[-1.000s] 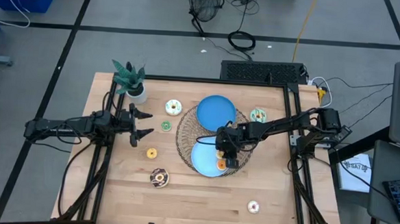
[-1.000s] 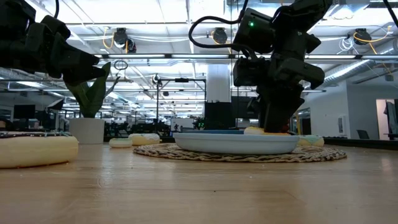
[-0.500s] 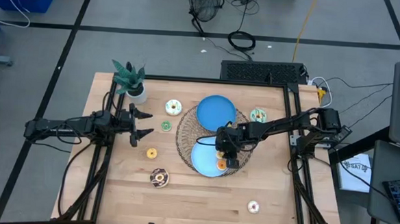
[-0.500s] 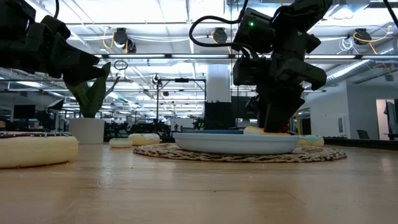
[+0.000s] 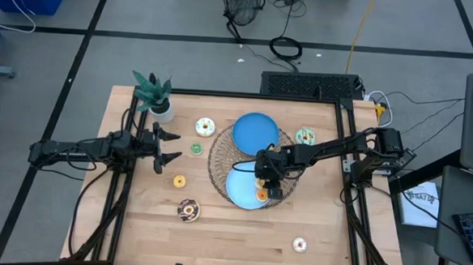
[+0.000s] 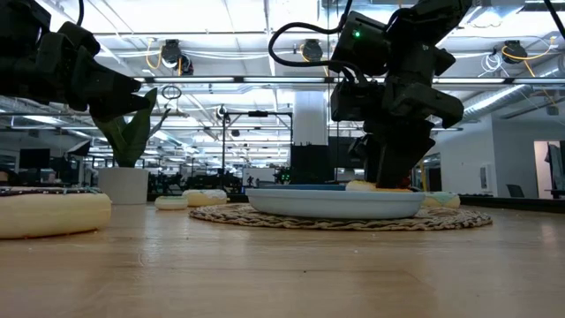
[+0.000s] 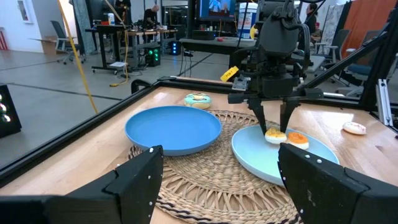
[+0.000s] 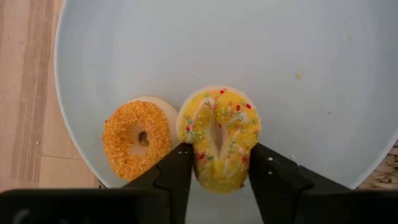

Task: Pick & Place donuts
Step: Put the small yellow donut on the light blue plate, then put the small white donut on the light blue plate

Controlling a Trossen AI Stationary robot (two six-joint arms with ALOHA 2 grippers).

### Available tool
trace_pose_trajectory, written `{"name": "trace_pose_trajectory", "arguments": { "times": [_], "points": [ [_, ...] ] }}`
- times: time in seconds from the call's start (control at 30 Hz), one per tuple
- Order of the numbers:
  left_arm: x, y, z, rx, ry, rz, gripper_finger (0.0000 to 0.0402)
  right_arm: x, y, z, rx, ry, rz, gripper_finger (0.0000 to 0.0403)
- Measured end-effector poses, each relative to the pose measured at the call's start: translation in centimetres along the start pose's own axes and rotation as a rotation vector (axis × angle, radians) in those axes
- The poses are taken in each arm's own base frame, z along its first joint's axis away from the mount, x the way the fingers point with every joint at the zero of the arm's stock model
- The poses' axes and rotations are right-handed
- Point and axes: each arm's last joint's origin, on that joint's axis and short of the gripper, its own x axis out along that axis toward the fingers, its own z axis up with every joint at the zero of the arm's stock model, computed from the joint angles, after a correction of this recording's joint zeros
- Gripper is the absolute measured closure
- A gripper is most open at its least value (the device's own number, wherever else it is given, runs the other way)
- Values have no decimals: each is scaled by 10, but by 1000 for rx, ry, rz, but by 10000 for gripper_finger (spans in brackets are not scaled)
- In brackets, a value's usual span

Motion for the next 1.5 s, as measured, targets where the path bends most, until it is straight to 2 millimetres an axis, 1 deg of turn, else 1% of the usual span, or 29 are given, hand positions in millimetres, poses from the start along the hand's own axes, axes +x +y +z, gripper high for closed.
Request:
{"name": "trace_pose_trajectory", "arguments": {
  "times": [0.13,0.27,0.47,0.57,0.67,0.73,0.9,1.0,1.1,1.23,1.4,1.5],
  "points": [
    [0,0,0,0,0,0,91,0,0,1,0,-9,-1,210],
    [0,0,0,0,0,0,91,-9,1,2,0,-26,4,186],
    [0,0,0,0,0,0,91,-40,8,1,21,-69,9,179],
    [0,0,0,0,0,0,91,-54,18,-4,44,-61,21,179],
    [0,0,0,0,0,0,91,-63,34,-13,47,-7,42,179],
    [0,0,0,0,-1,0,91,-65,50,-21,49,60,57,179],
    [0,0,0,0,0,0,91,-66,100,-44,47,191,96,179],
    [0,0,0,0,0,0,91,-64,130,-56,37,223,125,183],
    [0,0,0,0,-1,0,91,-64,154,-68,36,237,124,187],
    [0,0,0,0,0,0,92,-61,174,-79,-32,216,96,190],
    [0,0,0,0,0,0,91,-47,190,-84,-141,181,81,190],
    [0,0,0,0,0,0,91,-37,202,-92,-184,198,88,190]
  ]
}}
